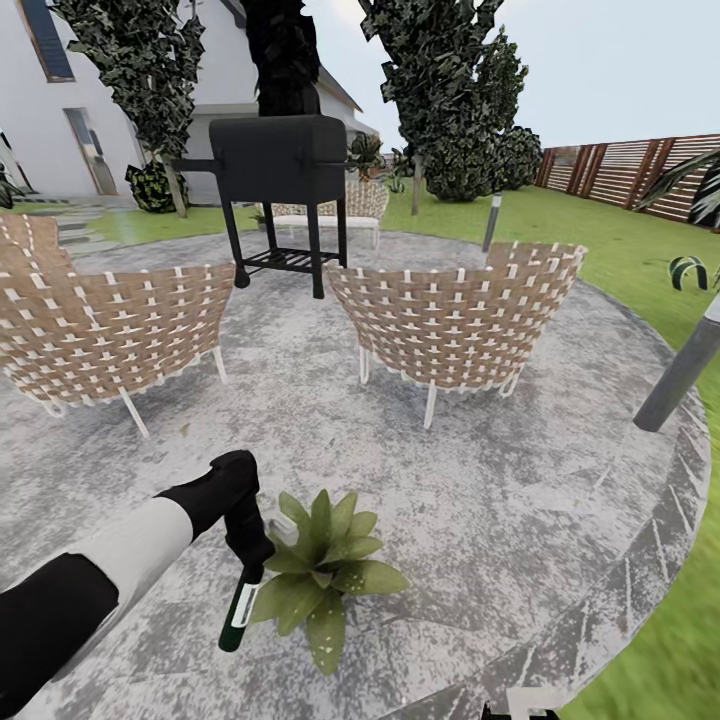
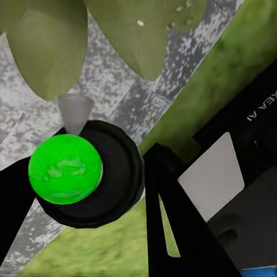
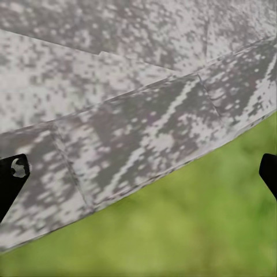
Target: Pick up the pesticide atomizer in the garden and spray insectifuge to fully cover both potted plants in the garden.
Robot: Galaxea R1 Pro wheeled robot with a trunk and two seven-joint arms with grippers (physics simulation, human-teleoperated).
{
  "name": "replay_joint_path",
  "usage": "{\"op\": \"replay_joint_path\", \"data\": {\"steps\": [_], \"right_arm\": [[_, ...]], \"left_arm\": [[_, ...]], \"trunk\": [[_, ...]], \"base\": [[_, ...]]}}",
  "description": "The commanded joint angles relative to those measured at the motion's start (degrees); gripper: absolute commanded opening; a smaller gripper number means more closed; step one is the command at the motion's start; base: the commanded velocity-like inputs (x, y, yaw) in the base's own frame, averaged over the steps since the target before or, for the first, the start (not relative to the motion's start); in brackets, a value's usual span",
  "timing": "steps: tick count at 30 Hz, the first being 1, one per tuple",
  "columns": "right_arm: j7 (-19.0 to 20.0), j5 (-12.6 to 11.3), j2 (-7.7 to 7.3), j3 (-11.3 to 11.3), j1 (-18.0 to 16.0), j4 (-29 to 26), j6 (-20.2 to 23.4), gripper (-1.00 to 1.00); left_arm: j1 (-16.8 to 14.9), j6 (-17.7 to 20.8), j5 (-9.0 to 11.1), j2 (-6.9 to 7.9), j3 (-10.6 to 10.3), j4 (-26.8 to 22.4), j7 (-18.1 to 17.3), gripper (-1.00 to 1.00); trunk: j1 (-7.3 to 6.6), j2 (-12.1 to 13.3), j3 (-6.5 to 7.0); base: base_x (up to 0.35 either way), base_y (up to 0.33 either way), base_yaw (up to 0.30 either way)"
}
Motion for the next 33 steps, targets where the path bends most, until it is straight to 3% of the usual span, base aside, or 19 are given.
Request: {"op": "replay_joint_path", "data": {"steps": [1, 12, 22, 30, 32, 33], "right_arm": [[-0.56, 0.34, 0.02, 0.41, -0.04, 0.07, 0.09, 1.00], [-0.56, 0.34, 0.05, 0.42, -0.04, 0.07, 0.09, 1.00], [-0.56, 0.34, 0.04, 0.41, -0.04, 0.07, 0.09, 1.00], [-0.56, 0.34, 0.03, 0.41, -0.04, 0.07, 0.09, 1.00], [-0.56, 0.34, 0.04, 0.41, -0.04, 0.07, 0.09, 1.00], [-0.56, 0.34, 0.03, 0.44, -0.04, 0.07, 0.09, 1.00]], "left_arm": [[0.02, 0.60, -0.56, 0.07, -0.06, -0.16, -0.56, -1.00], [-0.24, 0.97, -0.73, -0.67, -0.13, -0.27, -0.49, -1.00], [-4.74, 1.31, -0.80, -2.89, 0.00, -1.29, -0.49, -1.00], [-5.43, 1.83, -0.91, -2.04, -0.06, -0.84, -0.32, -1.00], [-5.08, 1.84, -2.08, -2.22, -0.46, -0.67, -0.31, -1.00], [-4.89, 1.89, -3.97, -2.55, -0.60, -0.59, -0.34, -1.00]], "trunk": [[-0.01, -0.02, -0.05], [-0.01, -0.02, -0.05], [-0.01, -0.02, -0.05], [-0.01, -0.02, -0.05], [-0.01, -0.02, -0.05], [-0.01, -0.02, -0.05]], "base": [[0.000, 0.016, 0.000], [0.108, 0.064, 0.000], [0.003, 0.002, 0.000], [0.000, 0.000, 0.000], [0.000, 0.000, 0.000], [0.000, 0.000, 0.000]]}}
